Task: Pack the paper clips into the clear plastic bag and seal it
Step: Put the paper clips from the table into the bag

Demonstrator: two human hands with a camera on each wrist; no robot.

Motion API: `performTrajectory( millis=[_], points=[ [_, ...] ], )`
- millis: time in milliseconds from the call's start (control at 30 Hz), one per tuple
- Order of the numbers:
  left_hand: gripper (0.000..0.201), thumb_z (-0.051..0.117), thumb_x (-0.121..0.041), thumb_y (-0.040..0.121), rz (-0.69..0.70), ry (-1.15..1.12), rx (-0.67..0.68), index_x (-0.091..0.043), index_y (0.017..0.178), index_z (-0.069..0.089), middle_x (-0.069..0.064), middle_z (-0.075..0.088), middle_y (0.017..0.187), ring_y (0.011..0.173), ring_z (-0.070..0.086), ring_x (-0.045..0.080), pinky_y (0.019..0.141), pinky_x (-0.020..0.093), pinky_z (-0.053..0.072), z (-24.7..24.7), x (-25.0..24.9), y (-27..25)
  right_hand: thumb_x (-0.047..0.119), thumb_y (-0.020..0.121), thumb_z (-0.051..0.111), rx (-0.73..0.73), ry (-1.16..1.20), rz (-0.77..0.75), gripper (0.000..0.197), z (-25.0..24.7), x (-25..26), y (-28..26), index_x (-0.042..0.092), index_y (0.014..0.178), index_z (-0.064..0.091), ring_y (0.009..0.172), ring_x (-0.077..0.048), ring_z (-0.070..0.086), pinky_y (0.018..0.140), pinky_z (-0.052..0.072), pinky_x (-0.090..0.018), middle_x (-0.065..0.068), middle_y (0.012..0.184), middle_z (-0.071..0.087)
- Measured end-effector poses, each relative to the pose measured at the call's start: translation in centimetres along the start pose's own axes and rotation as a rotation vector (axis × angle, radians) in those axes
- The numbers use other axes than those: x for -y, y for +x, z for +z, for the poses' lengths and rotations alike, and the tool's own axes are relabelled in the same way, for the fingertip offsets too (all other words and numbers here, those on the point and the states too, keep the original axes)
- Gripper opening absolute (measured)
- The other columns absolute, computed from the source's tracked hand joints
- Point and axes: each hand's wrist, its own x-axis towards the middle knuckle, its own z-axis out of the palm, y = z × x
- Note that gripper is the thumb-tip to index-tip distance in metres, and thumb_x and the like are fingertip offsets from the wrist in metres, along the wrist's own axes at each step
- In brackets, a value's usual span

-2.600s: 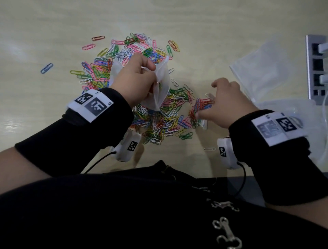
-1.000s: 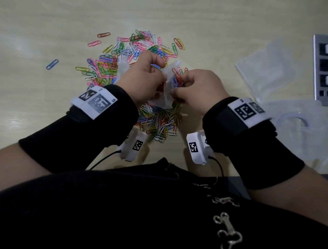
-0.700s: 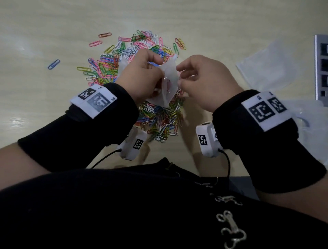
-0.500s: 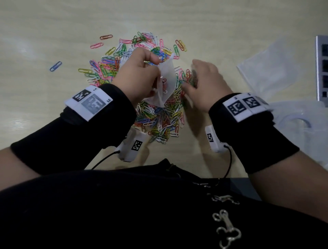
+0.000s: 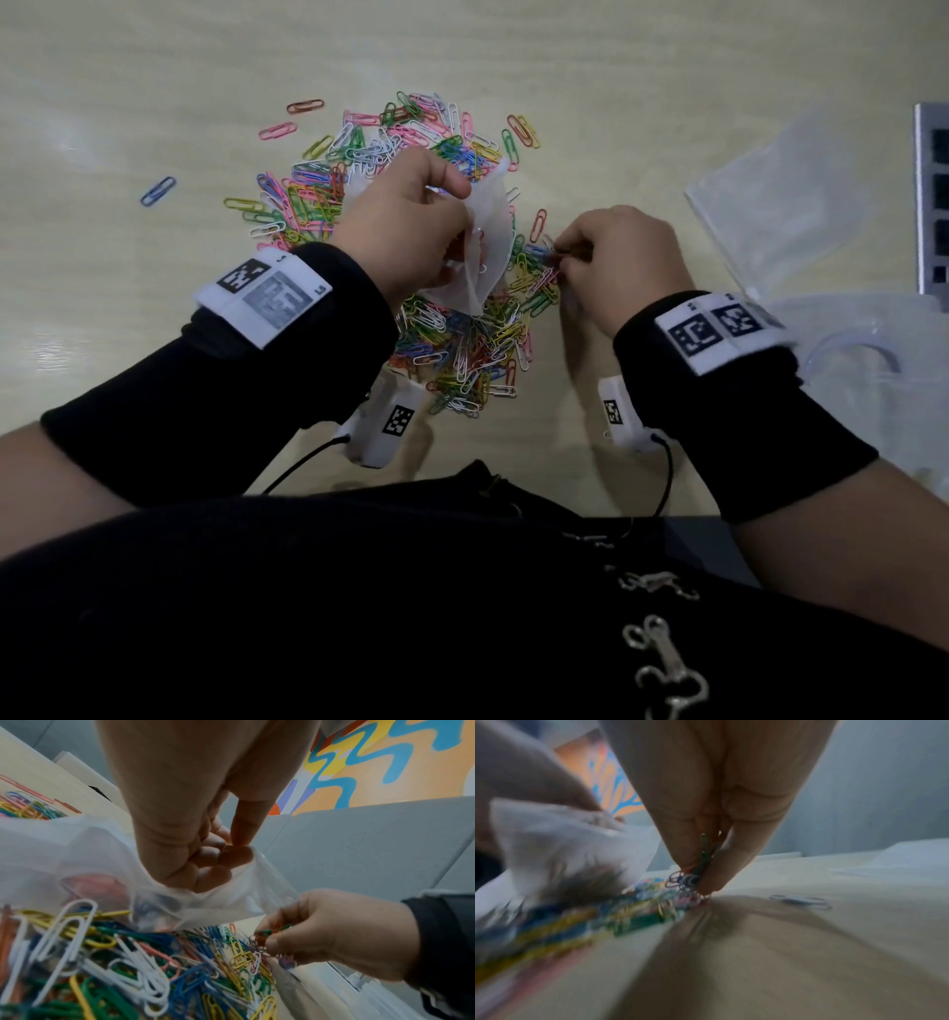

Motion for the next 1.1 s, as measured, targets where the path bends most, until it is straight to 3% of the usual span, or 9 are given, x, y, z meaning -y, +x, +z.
performTrajectory(
  millis=[100,233,333,567,633,733,833,900,1100],
  points=[
    [0.024,0.049,-0.001,0.089,-0.001,0.0,0.034,-0.024,0.08,0.05,0.001,0.05,0.067,0.049,0.048,0.014,0.055,0.028,0.044,0.0,-0.2,-0.1,0.015,0.083,0.067,-0.025,0.221,0.081,0.015,-1.2,0.5,0.0,0.021,0.095,0.074,0.094,-0.018,0.065,0.092,0.051,-0.034,0.001,0.093,0.071],
    [0.023,0.051,-0.003,0.09,0.011,0.015,0.049,-0.024,0.081,0.051,0.002,0.051,0.07,0.053,0.05,0.015,0.055,0.028,0.046,0.1,-0.3,-0.4,0.008,0.078,0.073,0.014,0.63,0.106,0.015,-2.7,2.0,-0.4,0.022,0.083,0.072,0.065,-0.011,0.066,0.075,0.06,-0.035,0.005,0.07,0.066],
    [0.025,0.048,-0.002,0.088,0.007,0.015,0.04,-0.025,0.08,0.051,0.003,0.05,0.07,0.053,0.048,0.017,0.055,0.028,0.043,0.2,-0.3,-0.4,0.011,0.077,0.075,0.073,0.622,0.061,0.014,-2.3,3.2,-0.4,0.024,0.082,0.071,0.06,-0.007,0.061,0.068,0.057,-0.031,0.009,0.068,0.065],
    [0.026,0.047,0.0,0.085,0.012,-0.008,0.022,-0.025,0.078,0.05,0.001,0.048,0.065,0.045,0.045,0.013,0.051,0.026,0.041,0.1,-0.2,-0.8,0.022,0.08,0.067,0.075,0.309,0.072,0.02,-0.8,4.9,-0.5,0.004,0.086,0.073,0.081,-0.031,0.065,0.079,0.054,-0.044,-0.014,0.082,0.071],
    [0.026,0.046,0.0,0.085,0.004,-0.015,0.016,-0.024,0.078,0.05,0.001,0.048,0.065,0.044,0.044,0.012,0.051,0.026,0.041,0.1,-0.1,-0.8,0.018,0.083,0.058,0.125,0.412,0.081,0.024,-1.0,5.3,-0.5,-0.002,0.09,0.07,0.079,-0.032,0.066,0.078,0.055,-0.049,-0.018,0.083,0.069],
    [0.026,0.043,0.0,0.085,-0.01,-0.044,-0.025,-0.024,0.076,0.049,0.001,0.048,0.063,0.041,0.044,0.01,0.049,0.023,0.04,-0.2,-0.4,-0.9,0.011,0.087,0.053,0.193,0.621,0.107,0.025,-1.6,5.6,-0.6,0.006,0.108,0.066,0.095,-0.032,0.068,0.082,0.058,-0.046,-0.017,0.103,0.07],
    [0.021,0.042,-0.01,0.086,0.02,-0.057,-0.112,-0.025,0.072,0.046,-0.002,0.046,0.062,0.051,0.043,0.015,0.052,0.027,0.04,-1.0,-0.9,-1.0,0.015,0.084,0.054,0.042,0.678,0.105,0.018,-1.8,4.9,-0.6,0.029,0.087,0.065,0.089,-0.024,0.069,0.079,0.058,-0.044,0.004,0.085,0.069],
    [0.014,0.044,-0.018,0.079,0.075,-0.078,-0.194,-0.026,0.068,0.046,-0.002,0.044,0.062,0.054,0.039,0.017,0.052,0.027,0.036,-1.9,-1.2,-1.1,0.022,0.083,0.055,0.002,0.592,0.099,0.014,-1.8,4.3,-0.4,0.032,0.079,0.064,0.088,-0.018,0.067,0.084,0.056,-0.044,0.013,0.078,0.063],
    [0.022,0.04,-0.007,0.081,0.248,-0.221,-0.384,-0.024,0.068,0.045,-0.007,0.04,0.053,0.045,0.033,0.011,0.043,0.023,0.025,-4.8,-1.8,-2.0,0.027,0.09,0.055,0.049,0.263,0.083,0.013,-0.6,3.0,0.1,0.029,0.099,0.064,0.098,-0.018,0.059,0.089,0.043,-0.026,-0.001,0.11,0.063]
  ],
)
